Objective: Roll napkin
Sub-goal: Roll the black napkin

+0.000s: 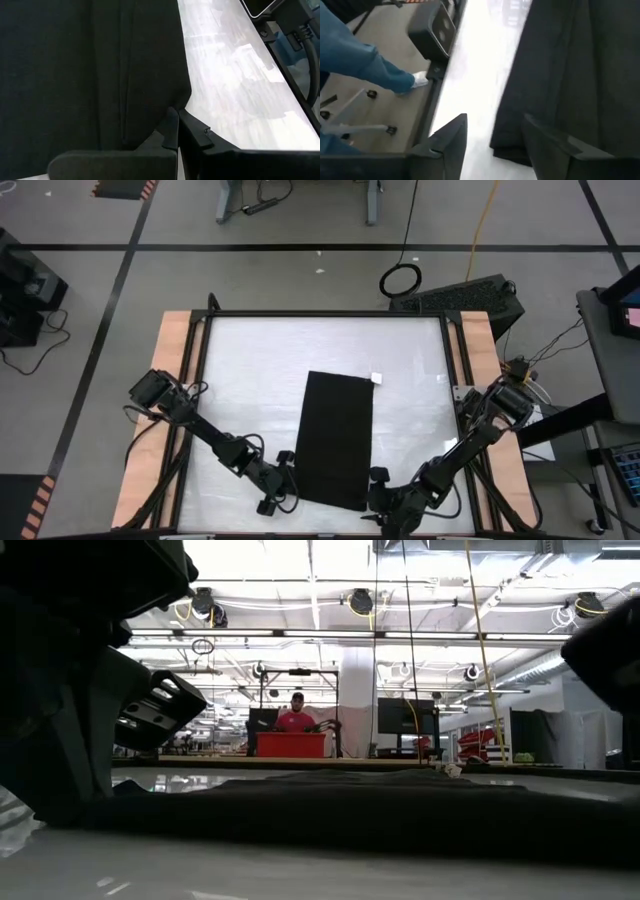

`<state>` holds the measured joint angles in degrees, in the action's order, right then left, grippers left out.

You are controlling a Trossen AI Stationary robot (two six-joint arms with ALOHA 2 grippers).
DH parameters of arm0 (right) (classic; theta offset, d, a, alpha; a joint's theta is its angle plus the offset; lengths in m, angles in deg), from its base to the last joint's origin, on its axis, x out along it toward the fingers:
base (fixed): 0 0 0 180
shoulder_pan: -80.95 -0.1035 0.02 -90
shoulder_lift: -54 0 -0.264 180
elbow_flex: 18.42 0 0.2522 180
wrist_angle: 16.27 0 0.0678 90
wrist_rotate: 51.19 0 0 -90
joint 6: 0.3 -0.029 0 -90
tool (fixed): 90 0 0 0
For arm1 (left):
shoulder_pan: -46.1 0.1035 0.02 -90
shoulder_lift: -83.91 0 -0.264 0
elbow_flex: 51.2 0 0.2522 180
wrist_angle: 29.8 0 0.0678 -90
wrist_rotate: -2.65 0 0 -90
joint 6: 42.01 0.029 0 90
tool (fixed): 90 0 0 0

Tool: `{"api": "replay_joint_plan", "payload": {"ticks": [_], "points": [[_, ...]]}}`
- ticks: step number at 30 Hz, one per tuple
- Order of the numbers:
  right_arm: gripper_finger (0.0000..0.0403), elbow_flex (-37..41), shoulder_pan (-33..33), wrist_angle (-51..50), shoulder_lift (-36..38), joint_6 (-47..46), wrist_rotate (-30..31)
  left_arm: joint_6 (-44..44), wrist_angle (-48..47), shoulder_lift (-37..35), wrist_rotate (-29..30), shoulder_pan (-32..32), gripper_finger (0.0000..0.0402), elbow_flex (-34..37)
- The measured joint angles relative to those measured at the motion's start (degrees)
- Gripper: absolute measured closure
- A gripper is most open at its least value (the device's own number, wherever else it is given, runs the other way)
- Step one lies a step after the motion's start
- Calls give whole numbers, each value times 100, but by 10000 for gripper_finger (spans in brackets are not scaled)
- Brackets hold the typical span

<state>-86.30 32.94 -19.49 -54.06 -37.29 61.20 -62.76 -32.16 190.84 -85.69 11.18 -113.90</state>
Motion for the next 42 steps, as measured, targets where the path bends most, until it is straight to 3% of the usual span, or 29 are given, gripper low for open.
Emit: {"api": "replay_joint_plan", "payload": {"ticks": [6,10,15,23,34,42], "points": [[182,0,2,-1,-252,-194,-1,-4,7,-2,-98,41,401,-2],[182,-13,0,-42,-356,-302,40,-20,7,-2,-162,69,401,-2],[232,-33,-1,-203,-483,-540,159,-135,17,-2,-191,87,401,-2],[387,-22,50,-382,-497,-949,-27,-188,25,-2,-632,90,401,-2],[397,12,-33,613,-441,-2323,-254,-901,48,-7,-1460,174,401,-9],[397,13,-55,957,-417,-3495,-195,-2008,206,-5,-2421,577,401,0]]}}
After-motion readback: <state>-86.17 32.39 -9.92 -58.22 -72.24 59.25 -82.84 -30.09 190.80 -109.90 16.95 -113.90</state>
